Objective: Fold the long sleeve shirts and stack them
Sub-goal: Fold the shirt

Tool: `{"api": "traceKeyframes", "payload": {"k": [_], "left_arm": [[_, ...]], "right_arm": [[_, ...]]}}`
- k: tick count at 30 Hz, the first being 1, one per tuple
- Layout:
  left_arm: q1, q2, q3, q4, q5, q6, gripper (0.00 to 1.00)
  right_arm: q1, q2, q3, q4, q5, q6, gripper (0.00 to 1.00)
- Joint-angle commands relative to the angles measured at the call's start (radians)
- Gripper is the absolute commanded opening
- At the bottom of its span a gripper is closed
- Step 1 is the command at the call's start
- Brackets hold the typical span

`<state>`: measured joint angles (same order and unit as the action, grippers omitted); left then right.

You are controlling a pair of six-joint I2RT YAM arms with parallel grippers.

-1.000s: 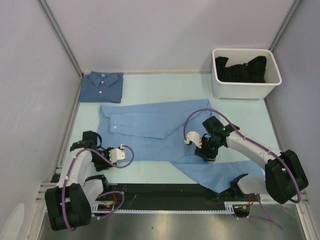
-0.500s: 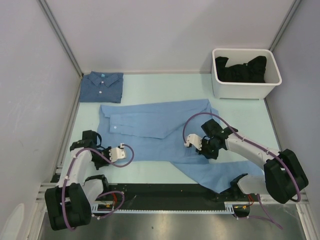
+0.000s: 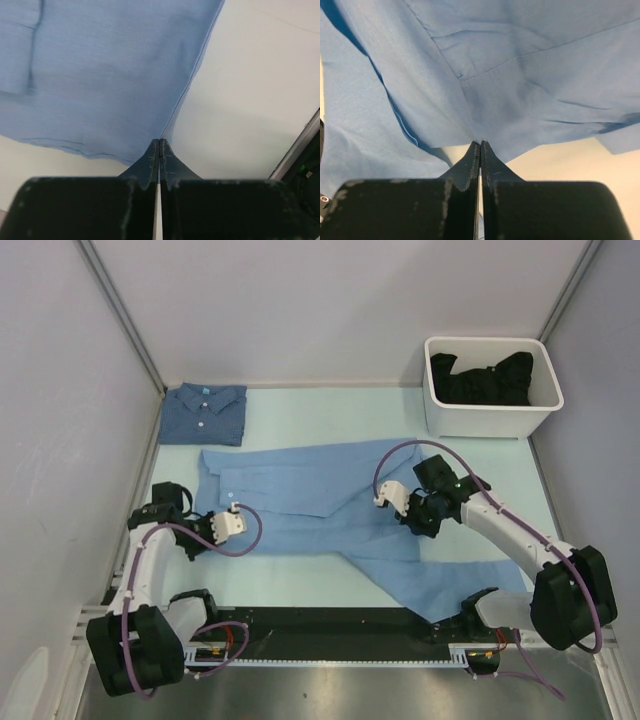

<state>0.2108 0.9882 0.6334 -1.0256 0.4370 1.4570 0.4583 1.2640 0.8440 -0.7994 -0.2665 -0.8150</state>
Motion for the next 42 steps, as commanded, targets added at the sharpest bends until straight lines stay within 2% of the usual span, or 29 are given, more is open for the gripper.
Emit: {"api": "traceKeyframes", "payload": {"k": [1,6,14,23,24,25,26,27,29,30,31,32,34,35,38,40,42], "left_arm": [[0.016,0.036,0.110,-0.001,0.101,-0.043,0.00],[0.016,0.138,0.218,0.061,0.126,-0.089,0.00],[0.006,0.358,0.386,0.154,0.151,-0.187,0.00],[-0.019,0.515,0.430,0.257,0.115,-0.253,0.00],[-0.017,0.524,0.431,0.266,0.112,-0.271,0.02],[-0.017,0.544,0.431,0.281,0.099,-0.283,0.07],[-0.017,0.549,0.433,0.291,0.094,-0.299,0.19],[-0.016,0.555,0.431,0.297,0.086,-0.325,0.27],[-0.010,0.552,0.431,0.317,0.086,-0.352,0.38],[0.001,0.544,0.430,0.323,0.095,-0.378,0.41],[0.007,0.537,0.430,0.322,0.107,-0.389,0.44],[0.010,0.514,0.428,0.323,0.136,-0.399,0.50],[0.012,0.478,0.424,0.318,0.169,-0.417,0.55],[0.010,0.445,0.420,0.318,0.207,-0.423,0.62],[-0.034,0.394,0.414,0.295,0.235,-0.423,0.73],[-0.091,0.350,0.404,0.289,0.235,-0.416,0.75],[-0.144,0.319,0.381,0.291,0.239,-0.419,0.77]], "right_arm": [[-0.030,0.017,0.108,-0.024,-0.031,-0.024,0.00],[-0.061,0.090,0.196,-0.029,-0.053,-0.055,0.00],[-0.113,0.335,0.414,-0.038,-0.079,-0.101,0.00],[-0.142,0.575,0.653,-0.087,-0.071,-0.102,0.02],[-0.142,0.606,0.668,-0.095,-0.071,-0.099,0.05],[-0.141,0.615,0.682,-0.106,-0.073,-0.099,0.15],[-0.141,0.623,0.697,-0.125,-0.073,-0.098,0.25],[-0.145,0.627,0.702,-0.132,-0.068,-0.086,0.34],[-0.158,0.618,0.710,-0.164,-0.074,-0.075,0.48],[-0.168,0.612,0.714,-0.176,-0.083,-0.058,0.52],[-0.197,0.591,0.719,-0.190,-0.091,-0.053,0.61],[-0.220,0.577,0.721,-0.228,-0.102,-0.050,0.65],[-0.292,0.514,0.689,-0.265,-0.140,-0.055,0.78],[-0.315,0.485,0.667,-0.308,-0.145,-0.068,0.79],[-0.415,0.352,0.487,-0.352,-0.106,-0.166,0.82],[-0.484,0.286,0.352,-0.365,-0.048,-0.208,0.85],[-0.588,0.206,0.291,-0.386,-0.010,-0.253,0.86]]}}
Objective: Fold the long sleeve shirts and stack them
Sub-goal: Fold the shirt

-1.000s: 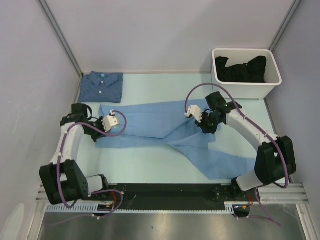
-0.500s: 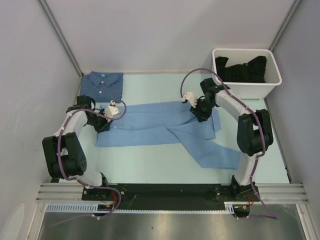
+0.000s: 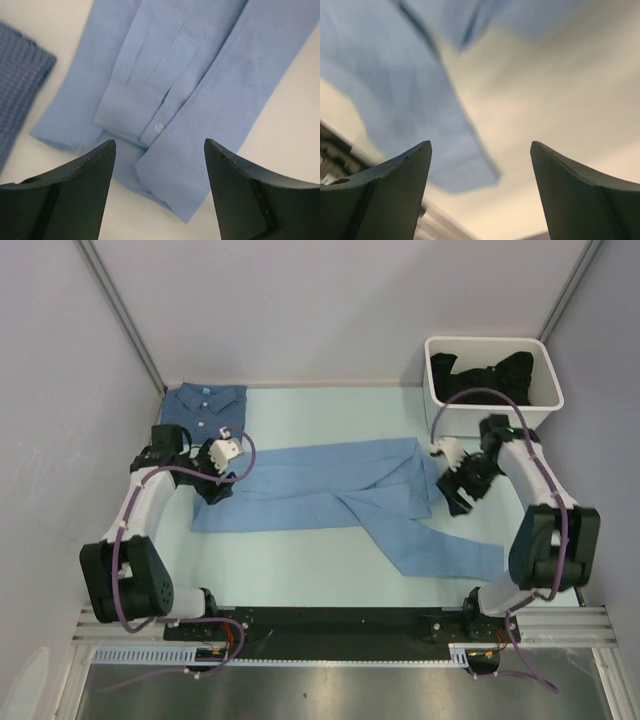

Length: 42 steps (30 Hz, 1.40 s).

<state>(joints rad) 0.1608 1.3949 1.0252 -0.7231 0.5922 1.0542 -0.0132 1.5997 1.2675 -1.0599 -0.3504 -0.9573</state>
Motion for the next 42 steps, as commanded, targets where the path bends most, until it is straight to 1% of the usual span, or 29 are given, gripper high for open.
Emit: {"api": "traceKeyframes", "payload": {"k": [1,2,3,5,6,8,9,11,12,13,17,19,20,21,23,24,25,26,27,31,32,34,36,38,39,41,42], "left_arm": [[-0.110,-0.108,-0.017,-0.013,0.093,-0.023,0.78],[-0.121,-0.114,-0.028,-0.010,0.101,-0.026,0.80],[-0.144,-0.122,-0.033,-0.009,0.110,-0.039,0.80],[-0.152,-0.120,-0.037,-0.007,0.112,-0.046,0.81],[-0.180,-0.119,-0.037,-0.007,0.113,-0.055,0.81],[-0.184,-0.117,-0.036,-0.003,0.120,-0.068,0.82],[-0.184,-0.116,-0.034,0.007,0.121,-0.086,0.82],[-0.184,-0.120,-0.031,0.013,0.126,-0.098,0.82],[-0.184,-0.125,-0.033,0.023,0.126,-0.114,0.83],[-0.184,-0.131,-0.036,0.030,0.127,-0.121,0.84],[-0.184,-0.154,-0.048,0.062,0.120,-0.160,0.85],[-0.184,-0.158,-0.054,0.070,0.113,-0.175,0.86],[-0.184,-0.162,-0.054,0.077,0.106,-0.187,0.87],[-0.185,-0.171,-0.057,0.083,0.100,-0.200,0.89],[-0.184,-0.184,-0.062,0.100,0.093,-0.230,0.92],[-0.184,-0.203,-0.063,0.106,0.095,-0.241,0.93],[-0.184,-0.212,-0.068,0.116,0.095,-0.252,0.99],[-0.184,-0.221,-0.068,0.132,0.098,-0.279,0.99],[-0.184,-0.232,-0.068,0.140,0.100,-0.292,1.00],[-0.184,-0.286,-0.051,0.183,0.124,-0.365,0.99],[-0.184,-0.296,-0.051,0.213,0.126,-0.400,0.99],[-0.184,-0.319,-0.062,0.254,0.142,-0.440,0.99],[-0.184,-0.350,-0.071,0.300,0.176,-0.465,1.00],[-0.184,-0.378,-0.088,0.333,0.239,-0.473,0.99],[-0.185,-0.381,-0.089,0.338,0.251,-0.479,0.99],[-0.185,-0.370,-0.065,0.324,0.311,-0.491,1.00],[-0.185,-0.363,-0.053,0.314,0.340,-0.491,0.99]], "right_arm": [[-0.152,-0.150,-0.158,-0.130,0.082,-0.121,0.88],[-0.227,-0.177,-0.193,-0.149,0.086,-0.139,0.88],[-0.261,-0.187,-0.212,-0.149,0.096,-0.139,0.93],[-0.330,-0.195,-0.259,-0.134,0.109,-0.111,0.98],[-0.384,-0.190,-0.270,-0.127,0.125,-0.092,0.99],[-0.421,-0.184,-0.292,-0.109,0.136,-0.052,1.00],[-0.459,-0.187,-0.316,-0.094,0.154,-0.003,1.00],[-0.485,-0.196,-0.351,-0.031,0.188,0.046,1.00],[-0.491,-0.201,-0.388,-0.008,0.203,0.111,1.00],[-0.490,-0.199,-0.402,0.029,0.214,0.138,1.00],[-0.466,-0.172,-0.434,0.112,0.211,0.265,1.00],[-0.438,-0.124,-0.436,0.142,0.203,0.314,0.97],[-0.426,-0.110,-0.438,0.147,0.186,0.328,0.94],[-0.416,-0.092,-0.439,0.149,0.179,0.324,0.85],[-0.395,-0.084,-0.447,0.166,0.148,0.319,0.74],[-0.386,-0.089,-0.442,0.164,0.137,0.316,0.52],[-0.374,-0.095,-0.429,0.152,0.127,0.309,0.39],[-0.357,-0.116,-0.419,0.144,0.096,0.304,0.13],[-0.347,-0.132,-0.410,0.141,0.090,0.302,0.00],[-0.298,-0.251,-0.356,0.086,0.044,0.232,0.00],[-0.272,-0.277,-0.324,0.069,0.019,0.200,0.00],[-0.243,-0.352,-0.292,0.058,0.016,0.186,0.00],[-0.202,-0.404,-0.240,0.037,-0.016,0.155,0.00],[-0.167,-0.431,-0.203,0.009,-0.053,0.138,0.00],[-0.115,-0.440,-0.172,0.002,-0.062,0.138,0.00],[-0.061,-0.469,-0.134,0.005,-0.090,0.155,0.00],[-0.006,-0.481,-0.094,0.012,-0.100,0.178,0.00]]}}
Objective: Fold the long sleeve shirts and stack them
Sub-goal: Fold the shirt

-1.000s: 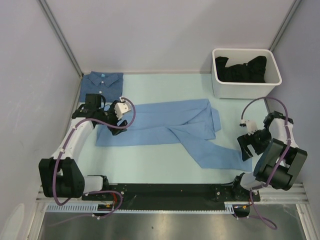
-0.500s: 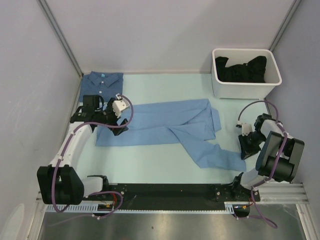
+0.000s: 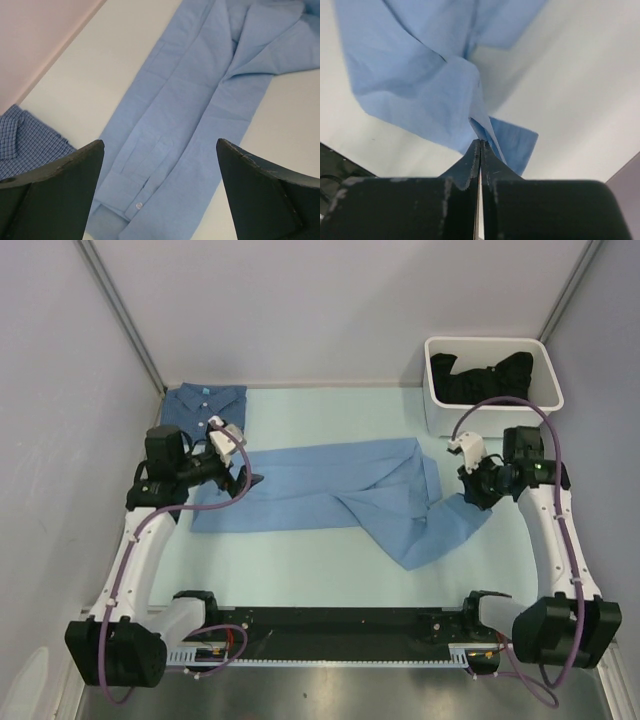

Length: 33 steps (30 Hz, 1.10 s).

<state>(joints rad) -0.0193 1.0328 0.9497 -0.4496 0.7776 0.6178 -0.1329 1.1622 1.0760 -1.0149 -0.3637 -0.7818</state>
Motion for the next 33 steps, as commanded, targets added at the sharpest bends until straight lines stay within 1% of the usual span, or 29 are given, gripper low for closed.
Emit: {"api": "traceKeyframes", "payload": {"k": [1,2,3,4,6,7,8,9,10,11,12,13,15,16,17,18,19,20,21,22,23,24,25,26,28,29,30,31,33], "left_arm": [[-0.024,0.012,0.047,0.031,0.201,-0.062,0.99],[-0.040,0.030,0.057,0.031,0.204,-0.072,0.99],[-0.060,0.039,0.072,0.031,0.212,-0.072,0.99],[-0.112,0.045,0.073,0.038,0.209,-0.058,0.99],[-0.174,0.061,0.064,0.074,0.190,-0.075,0.99],[-0.236,0.065,0.058,0.142,0.174,-0.091,0.99],[-0.273,0.069,0.048,0.190,0.157,-0.114,0.99],[-0.345,0.078,0.026,0.300,0.137,-0.163,0.99],[-0.381,0.085,0.015,0.355,0.100,-0.190,1.00],[-0.413,0.095,0.002,0.411,0.082,-0.205,0.99],[-0.483,0.127,0.004,0.478,0.054,-0.208,0.99],[-0.511,0.145,0.011,0.495,0.043,-0.204,0.99],[-0.579,0.203,0.044,0.505,0.032,-0.184,1.00],[-0.588,0.216,0.049,0.511,0.029,-0.188,0.99],[-0.590,0.223,0.049,0.520,0.038,-0.197,0.99],[-0.588,0.227,0.044,0.529,0.035,-0.210,0.99],[-0.585,0.220,0.038,0.528,0.028,-0.202,0.99],[-0.584,0.210,0.014,0.522,0.020,-0.184,0.99],[-0.574,0.199,-0.002,0.522,0.014,-0.178,1.00],[-0.571,0.169,-0.018,0.519,0.005,-0.171,0.99],[-0.565,0.158,-0.043,0.499,0.002,-0.152,0.99],[-0.558,0.145,-0.054,0.485,0.000,-0.142,0.99],[-0.554,0.127,-0.064,0.473,-0.001,-0.136,0.99],[-0.550,0.116,-0.083,0.459,-0.006,-0.129,0.99],[-0.539,0.102,-0.097,0.457,-0.015,-0.124,0.99],[-0.535,0.092,-0.106,0.418,-0.018,-0.118,0.99],[-0.527,0.089,-0.111,0.411,-0.021,-0.118,0.99],[-0.524,0.087,-0.114,0.402,-0.020,-0.116,1.00],[-0.521,0.085,-0.120,0.376,-0.012,-0.099,1.00]], "right_arm": [[0.145,-0.047,0.116,-0.024,-0.098,0.019,0.00],[0.185,-0.048,0.133,-0.014,-0.106,0.038,0.00],[0.252,-0.052,0.165,0.013,-0.113,0.080,0.00],[0.284,-0.050,0.179,0.027,-0.113,0.099,0.00],[0.357,-0.050,0.203,0.080,-0.104,0.140,0.00],[0.415,-0.050,0.220,0.099,-0.103,0.176,0.00],[0.447,-0.049,0.226,0.137,-0.101,0.190,0.00],[0.475,-0.048,0.231,0.156,-0.098,0.203,0.00],[0.533,-0.044,0.242,0.173,-0.093,0.226,0.00],[0.559,-0.039,0.246,0.206,-0.084,0.236,0.00],[0.582,-0.039,0.252,0.220,-0.075,0.251,0.00],[0.626,-0.032,0.262,0.235,-0.069,0.269,0.00],[0.657,-0.018,0.271,0.253,-0.037,0.283,0.00],[0.661,-0.001,0.269,0.248,-0.015,0.318,0.00],[0.638,0.004,0.260,0.216,0.008,0.328,0.00],[0.604,0.008,0.245,0.191,0.005,0.322,0.10],[0.504,0.007,0.192,0.132,-0.007,0.268,0.17],[0.443,0.002,0.164,0.104,-0.033,0.233,0.30],[0.388,0.004,0.127,0.076,-0.044,0.170,0.55],[0.328,0.007,0.099,0.008,-0.038,0.123,0.62],[0.220,0.020,0.038,-0.016,-0.038,0.034,0.70],[0.164,0.028,0.012,-0.037,-0.038,-0.003,0.91],[0.141,0.037,-0.013,-0.075,-0.031,-0.032,0.96],[0.049,0.031,-0.068,-0.080,-0.029,-0.093,0.98],[0.001,-0.004,-0.118,-0.058,-0.041,-0.137,1.00],[-0.017,-0.022,-0.140,-0.047,-0.059,-0.154,1.00],[-0.019,-0.068,-0.189,-0.028,-0.060,-0.171,1.00],[-0.017,-0.087,-0.214,0.022,-0.061,-0.172,1.00],[0.001,-0.113,-0.266,0.058,-0.066,-0.175,1.00]]}}
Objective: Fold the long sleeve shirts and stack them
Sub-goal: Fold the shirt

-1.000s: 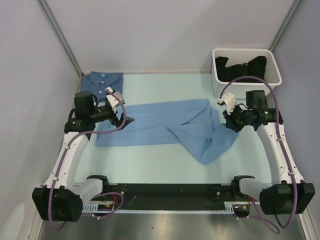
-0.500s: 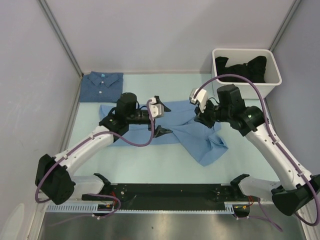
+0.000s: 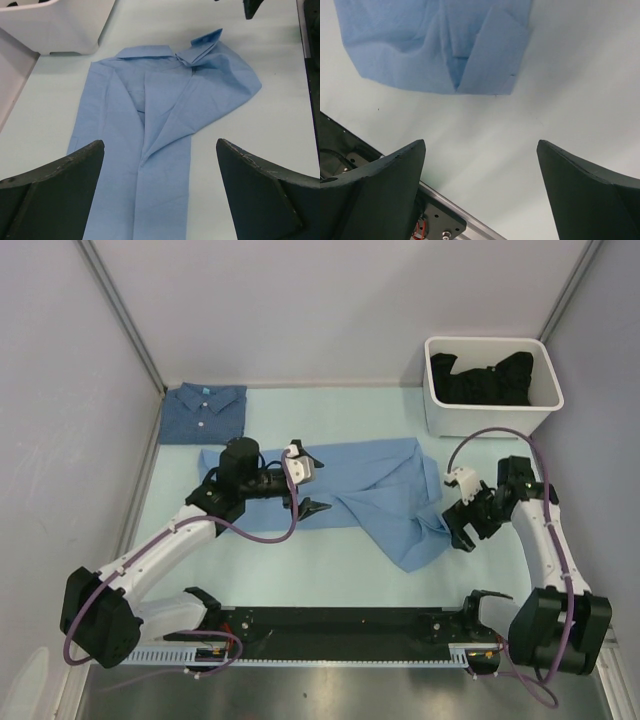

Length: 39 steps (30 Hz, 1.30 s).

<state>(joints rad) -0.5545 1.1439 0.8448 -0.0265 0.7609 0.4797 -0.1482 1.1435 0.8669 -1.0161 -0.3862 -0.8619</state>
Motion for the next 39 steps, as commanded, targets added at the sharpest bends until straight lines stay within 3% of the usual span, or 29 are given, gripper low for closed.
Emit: {"api": "traceKeyframes", "payload": {"k": [1,5,10,11,14,16,18,24,30,39], "left_arm": [[0.015,-0.027,-0.015,-0.056,0.015,0.051,0.99],[0.015,-0.016,-0.006,-0.075,0.017,0.068,0.99],[0.015,-0.001,0.014,-0.084,0.005,0.094,0.99],[0.015,0.000,0.016,-0.085,0.002,0.099,0.99],[0.018,0.001,0.025,-0.092,-0.012,0.097,0.99],[0.024,-0.007,0.031,-0.098,-0.006,0.094,0.97],[0.027,-0.016,0.033,-0.102,0.002,0.091,0.97],[0.037,-0.067,0.089,-0.141,0.006,0.043,0.96],[0.041,-0.079,0.224,-0.222,-0.003,0.020,0.98],[0.041,-0.081,0.408,-0.305,0.015,0.016,0.99]], "right_arm": [[0.024,-0.093,-0.068,0.089,-0.042,-0.097,1.00],[0.065,-0.035,-0.124,0.186,-0.019,-0.078,1.00],[0.145,0.042,-0.175,0.336,0.032,0.009,0.87],[0.145,0.047,-0.180,0.361,0.043,0.023,0.71],[0.202,0.029,-0.167,0.424,0.079,0.081,0.42],[0.210,-0.008,-0.122,0.404,0.078,0.112,0.31],[0.219,-0.040,-0.073,0.346,0.057,0.132,0.01],[0.257,-0.131,0.216,0.246,-0.118,0.296,0.00],[0.390,-0.094,0.447,0.343,-0.207,0.483,0.00],[0.554,0.037,0.613,0.401,-0.215,0.468,0.00]]}}
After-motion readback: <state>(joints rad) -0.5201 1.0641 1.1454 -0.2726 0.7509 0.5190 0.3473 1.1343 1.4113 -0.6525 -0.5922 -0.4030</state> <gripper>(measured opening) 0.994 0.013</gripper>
